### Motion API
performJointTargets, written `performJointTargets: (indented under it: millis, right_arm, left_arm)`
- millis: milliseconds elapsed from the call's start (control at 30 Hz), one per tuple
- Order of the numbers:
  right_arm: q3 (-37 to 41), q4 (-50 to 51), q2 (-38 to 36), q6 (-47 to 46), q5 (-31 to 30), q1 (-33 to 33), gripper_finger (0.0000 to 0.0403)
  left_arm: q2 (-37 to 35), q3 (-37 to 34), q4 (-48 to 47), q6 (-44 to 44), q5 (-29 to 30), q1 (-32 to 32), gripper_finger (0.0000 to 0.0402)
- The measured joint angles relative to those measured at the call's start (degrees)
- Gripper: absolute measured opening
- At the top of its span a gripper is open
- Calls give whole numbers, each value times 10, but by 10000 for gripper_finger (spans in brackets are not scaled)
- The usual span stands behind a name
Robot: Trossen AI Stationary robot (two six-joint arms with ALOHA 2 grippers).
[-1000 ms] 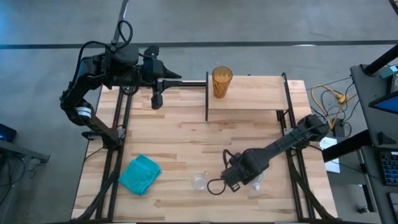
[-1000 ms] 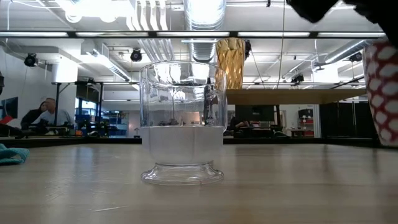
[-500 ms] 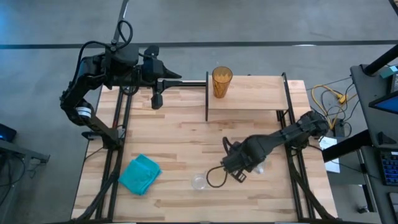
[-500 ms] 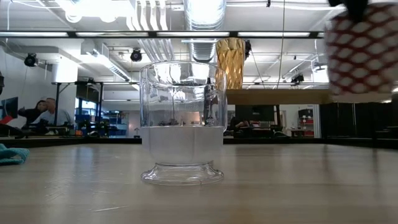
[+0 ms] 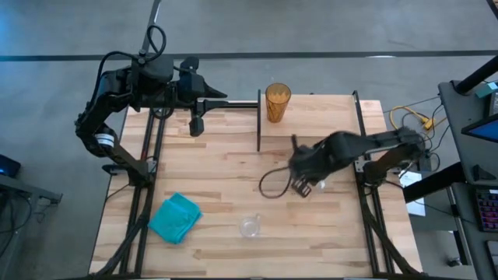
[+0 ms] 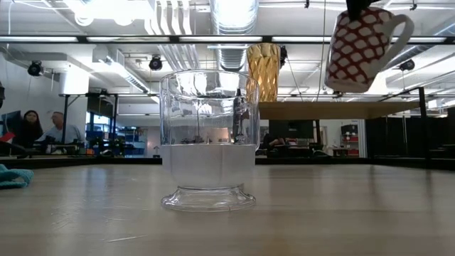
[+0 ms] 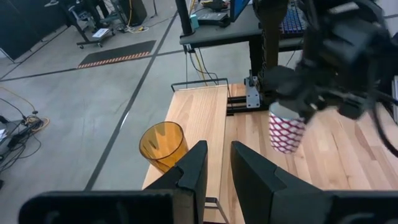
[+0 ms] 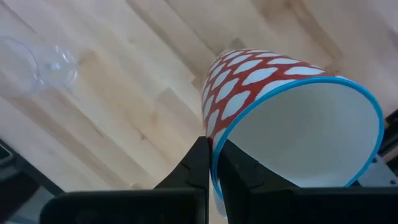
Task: Stack small to large cups/mugs on shelf
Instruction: Put the red patterned mug on the shelf
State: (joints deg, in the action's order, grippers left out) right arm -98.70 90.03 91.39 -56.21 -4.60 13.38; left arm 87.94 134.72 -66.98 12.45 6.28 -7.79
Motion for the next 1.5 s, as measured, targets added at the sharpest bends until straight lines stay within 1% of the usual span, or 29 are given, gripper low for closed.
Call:
performJointTargets:
  millis: [133, 333, 433, 667, 733, 933, 1133, 1267, 1500]
  right_arm:
    - [24, 1, -41, 25, 0, -40, 12]
    - [60, 1, -82, 78, -3, -103, 12]
    - [62, 0, -91, 103, -21, -130, 12]
    - [62, 0, -96, 178, -28, -192, 12]
    - [62, 0, -96, 196, -33, -208, 12]
    - [61, 0, -96, 242, -62, -246, 12]
    - [34, 0, -96, 285, -77, -280, 12]
    - [16, 0, -96, 316, -79, -304, 12]
    - [10, 0, -94, 368, -73, -342, 12]
  left_arm:
    - [0, 0, 0, 0, 0, 0, 57]
    - [0, 0, 0, 0, 0, 0, 57]
    - [0, 0, 0, 0, 0, 0, 57]
    - [22, -7, 0, -1, 29, -13, 57]
    - [34, -14, -1, -19, 30, -21, 57]
    - [68, -41, 5, -42, 30, -44, 56]
    - [103, -42, 29, -46, 30, -49, 56]
    - [126, -42, 51, -46, 30, -49, 56]
    - [162, -42, 77, -46, 15, -49, 56]
